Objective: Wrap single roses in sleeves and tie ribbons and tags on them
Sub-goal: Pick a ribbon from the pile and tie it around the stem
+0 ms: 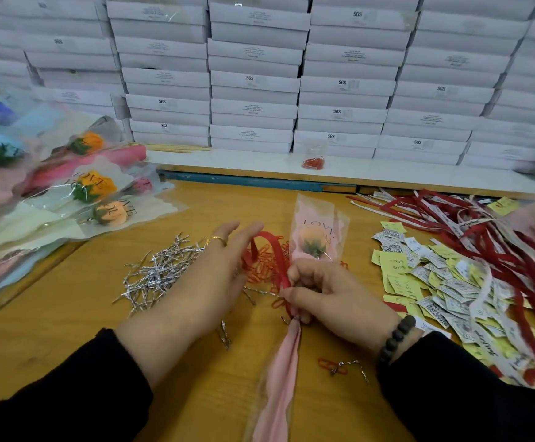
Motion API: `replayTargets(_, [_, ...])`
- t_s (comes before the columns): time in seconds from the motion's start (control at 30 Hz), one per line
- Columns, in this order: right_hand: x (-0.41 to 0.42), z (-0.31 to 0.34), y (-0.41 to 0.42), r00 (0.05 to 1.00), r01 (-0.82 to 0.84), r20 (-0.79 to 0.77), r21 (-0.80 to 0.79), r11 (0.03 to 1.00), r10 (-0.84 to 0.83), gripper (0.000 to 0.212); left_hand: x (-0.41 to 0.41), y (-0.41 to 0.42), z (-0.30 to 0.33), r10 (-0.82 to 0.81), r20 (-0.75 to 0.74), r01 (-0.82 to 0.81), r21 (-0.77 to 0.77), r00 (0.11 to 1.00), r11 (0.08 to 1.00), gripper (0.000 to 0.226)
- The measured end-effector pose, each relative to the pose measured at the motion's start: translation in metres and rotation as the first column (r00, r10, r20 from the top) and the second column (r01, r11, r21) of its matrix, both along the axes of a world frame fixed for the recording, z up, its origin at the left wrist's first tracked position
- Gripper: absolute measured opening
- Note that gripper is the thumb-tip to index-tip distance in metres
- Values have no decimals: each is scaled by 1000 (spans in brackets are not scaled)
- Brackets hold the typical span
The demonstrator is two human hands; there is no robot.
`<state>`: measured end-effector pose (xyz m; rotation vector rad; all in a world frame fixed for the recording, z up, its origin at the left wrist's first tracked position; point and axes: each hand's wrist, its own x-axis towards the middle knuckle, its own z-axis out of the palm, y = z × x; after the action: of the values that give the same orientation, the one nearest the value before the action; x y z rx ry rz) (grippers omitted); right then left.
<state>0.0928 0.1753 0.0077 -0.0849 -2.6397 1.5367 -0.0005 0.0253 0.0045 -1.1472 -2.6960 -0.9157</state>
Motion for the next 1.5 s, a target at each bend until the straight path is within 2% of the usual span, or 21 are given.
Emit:
replayTargets(0.03, [0,1,0,1000,4,7,-16,1000,-4,19,1,1,-2,41,-53,-45,-83,998,996,72])
replayTargets(0.07, [0,1,0,1000,8,6,-26,1000,-8,16,3,1,-1,84,-114,-93,-82,990,992,67])
replayTargets(0.1, [0,1,0,1000,11,-2,-32,999,-11,14,6,1,2,117,-175,-120,-7,978,993,56])
replayTargets(0.17, [0,0,1,1000,18,-23,-48,999,-19,10,13,-1,6,127,-249,-73,217,960,974,25])
replayTargets(0.23, [1,0,2,999,25,-39,-77,997,-28,9,19,0,9,31,-183,35,348,983,937,10])
replayTargets(0.3, [2,0,2,998,24,-47,-81,996,-28,9,28,4,9,-142,-3,131,406,990,904,13])
replayTargets(0.37, [2,1,2,998,18,-55,-74,997,-22,10,34,8,6,-244,166,159,406,956,900,15])
replayTargets(0.43, [2,1,2,998,12,-61,-83,996,-18,13,34,11,3,-277,282,148,404,919,903,18])
replayTargets(0.53, [4,2,2,996,9,-89,-51,999,-13,13,31,10,3,-306,369,143,409,877,901,24])
replayTargets(0.67, [4,3,2,992,-21,-122,5,1000,22,12,28,10,1,-319,374,181,360,871,915,30])
replayTargets(0.77, [3,2,3,991,-41,-125,15,999,43,11,27,12,-3,-291,347,180,317,892,931,25])
replayTargets(0.9, [2,-2,4,991,-20,-136,-41,999,14,5,26,13,-6,-258,344,144,323,903,936,14])
replayTargets(1.03, [-1,-7,7,993,-4,-120,-135,991,-13,18,24,13,-6,-235,335,119,332,913,936,14])
replayTargets(1.23, [1,-5,7,991,-14,-130,133,991,32,47,20,11,-3,-204,318,103,305,926,947,19])
replayTargets(1.37, [4,-2,3,980,27,-194,311,950,35,48,22,10,-2,-206,308,124,266,929,956,18])
replayTargets(1.5, [6,-1,-2,968,55,-248,390,919,47,56,21,9,-1,-213,314,131,263,925,956,15])
